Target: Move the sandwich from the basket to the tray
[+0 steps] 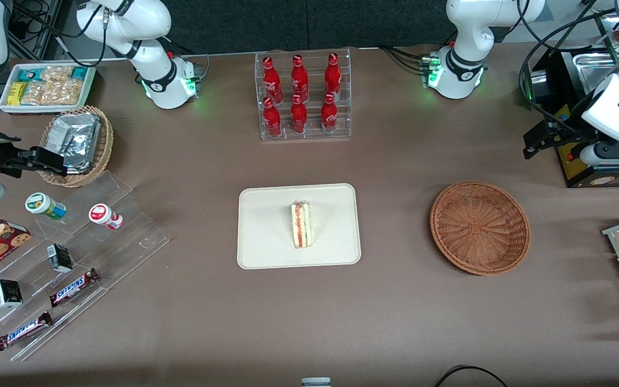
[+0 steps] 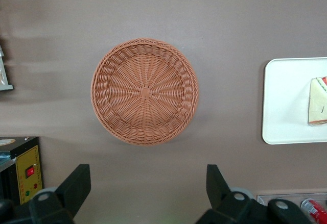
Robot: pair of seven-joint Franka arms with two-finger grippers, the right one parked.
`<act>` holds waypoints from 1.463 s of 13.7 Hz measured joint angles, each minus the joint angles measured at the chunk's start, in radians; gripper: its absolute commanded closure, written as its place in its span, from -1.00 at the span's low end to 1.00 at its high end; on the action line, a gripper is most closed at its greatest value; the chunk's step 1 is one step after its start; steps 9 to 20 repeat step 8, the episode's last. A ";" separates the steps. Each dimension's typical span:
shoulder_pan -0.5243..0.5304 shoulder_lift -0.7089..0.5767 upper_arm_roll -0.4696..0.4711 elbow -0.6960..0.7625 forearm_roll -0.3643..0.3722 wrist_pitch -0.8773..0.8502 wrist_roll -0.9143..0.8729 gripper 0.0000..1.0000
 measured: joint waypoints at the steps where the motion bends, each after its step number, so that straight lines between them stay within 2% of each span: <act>1: 0.000 0.000 0.000 0.005 0.000 -0.003 0.000 -1.00; 20: -0.001 0.002 -0.002 0.016 0.000 -0.015 0.022 -1.00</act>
